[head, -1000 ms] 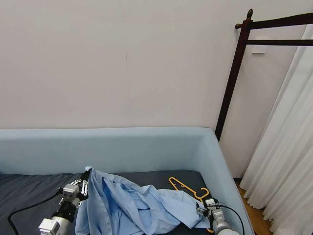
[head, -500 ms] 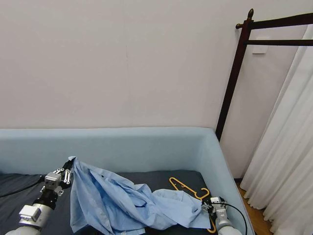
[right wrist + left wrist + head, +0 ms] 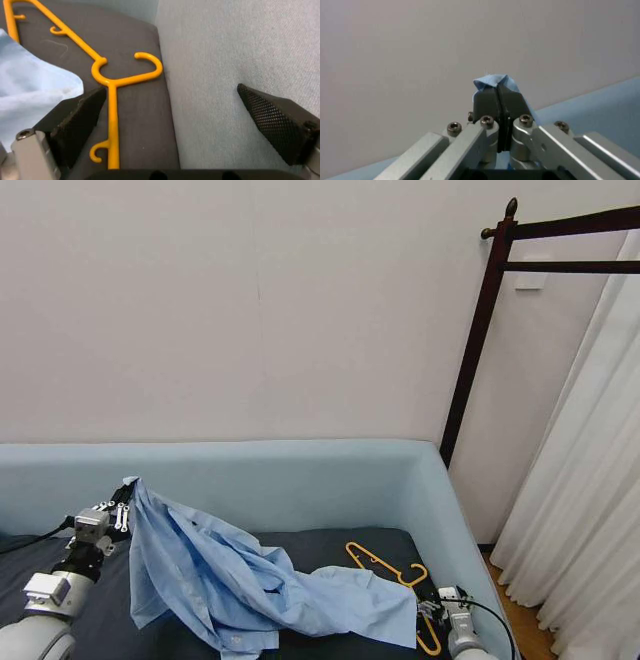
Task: Pick up the clothes from the sofa and hang them on the clothes hanger.
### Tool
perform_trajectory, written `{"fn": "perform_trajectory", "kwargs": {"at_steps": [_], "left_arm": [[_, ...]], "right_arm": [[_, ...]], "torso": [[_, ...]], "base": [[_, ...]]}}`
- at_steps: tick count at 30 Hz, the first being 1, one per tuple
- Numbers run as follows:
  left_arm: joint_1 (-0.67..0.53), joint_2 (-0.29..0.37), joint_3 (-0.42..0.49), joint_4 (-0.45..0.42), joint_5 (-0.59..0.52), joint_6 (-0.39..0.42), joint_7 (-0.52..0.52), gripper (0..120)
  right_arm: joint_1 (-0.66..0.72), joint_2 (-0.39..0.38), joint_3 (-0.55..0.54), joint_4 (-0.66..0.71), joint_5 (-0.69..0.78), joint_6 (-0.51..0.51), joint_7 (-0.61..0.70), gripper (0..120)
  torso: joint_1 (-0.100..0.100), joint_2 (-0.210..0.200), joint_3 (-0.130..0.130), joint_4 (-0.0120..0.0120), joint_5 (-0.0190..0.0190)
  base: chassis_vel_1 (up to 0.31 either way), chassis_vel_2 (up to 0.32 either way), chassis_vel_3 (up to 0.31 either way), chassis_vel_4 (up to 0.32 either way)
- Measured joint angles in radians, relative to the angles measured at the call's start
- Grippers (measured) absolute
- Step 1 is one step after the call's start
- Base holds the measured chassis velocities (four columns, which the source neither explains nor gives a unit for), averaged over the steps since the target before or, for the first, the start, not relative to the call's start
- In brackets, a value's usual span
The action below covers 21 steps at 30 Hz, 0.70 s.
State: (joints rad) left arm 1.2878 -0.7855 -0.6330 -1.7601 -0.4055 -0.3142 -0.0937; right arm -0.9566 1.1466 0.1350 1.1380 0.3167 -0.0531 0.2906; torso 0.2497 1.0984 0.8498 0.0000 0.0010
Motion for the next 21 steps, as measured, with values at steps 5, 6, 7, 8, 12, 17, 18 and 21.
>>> {"fn": "perform_trajectory", "kwargs": {"at_steps": [5, 6, 7, 8, 12, 17, 18, 21], "left_arm": [[-0.008, -0.008, 0.011, 0.008, 0.004, 0.0, 0.0, 0], [-0.008, -0.008, 0.011, 0.008, 0.004, 0.0, 0.0, 0], [-0.009, -0.01, 0.015, 0.009, 0.005, 0.0, 0.0, 0], [-0.011, -0.014, 0.02, 0.01, 0.007, 0.001, 0.001, 0], [-0.012, -0.029, 0.041, 0.01, 0.019, 0.002, 0.003, 0], [-0.016, -0.039, 0.056, 0.005, 0.024, 0.007, 0.004, 0], [-0.017, -0.039, 0.057, 0.004, 0.024, 0.008, 0.004, 0], [-0.017, -0.039, 0.057, 0.003, 0.025, 0.008, 0.004, 0]], "right_arm": [[-0.006, -0.003, -0.003, 0.011, -0.016, -0.067, -0.006, 100], [-0.006, -0.003, -0.003, 0.011, -0.016, -0.067, -0.006, 100], [-0.007, -0.006, -0.004, 0.013, -0.021, -0.082, -0.014, 100], [-0.008, -0.009, -0.004, 0.012, -0.033, -0.096, -0.031, 100], [0.003, -0.015, -0.006, -0.029, -0.067, -0.107, -0.107, 100], [0.035, -0.015, -0.012, -0.07, -0.044, -0.126, -0.164, 100], [0.036, -0.016, -0.012, -0.062, -0.021, -0.15, -0.165, 100], [0.027, -0.027, -0.013, -0.032, 0.018, -0.201, -0.173, 100]], "torso": [[0.0, 0.0, 0.0, 0.0, 0.0], [0.0, 0.0, 0.0, 0.0, 0.0], [0.0, 0.0, 0.0, -0.0001, 0.0], [0.0, 0.0, 0.0, -0.0003, 0.0], [0.0, 0.0, 0.0, -0.0004, 0.0001], [0.0, 0.0, 0.0, -0.0002, 0.0], [0.0, 0.0, 0.0, -0.0002, 0.0], [0.0, 0.0, 0.0, -0.0001, 0.0]], "base": [[0.0, 0.0, 0.0, 0.0], [0.0, 0.0, 0.0, 0.0], [0.0, 0.0, 0.0, 0.0], [0.0, 0.0, 0.0, 0.0], [0.0, 0.0, 0.0, 0.0], [0.0, 0.0, 0.0, 0.0], [0.0, 0.0, 0.0, 0.0], [0.0, 0.0, 0.0, 0.0]]}}
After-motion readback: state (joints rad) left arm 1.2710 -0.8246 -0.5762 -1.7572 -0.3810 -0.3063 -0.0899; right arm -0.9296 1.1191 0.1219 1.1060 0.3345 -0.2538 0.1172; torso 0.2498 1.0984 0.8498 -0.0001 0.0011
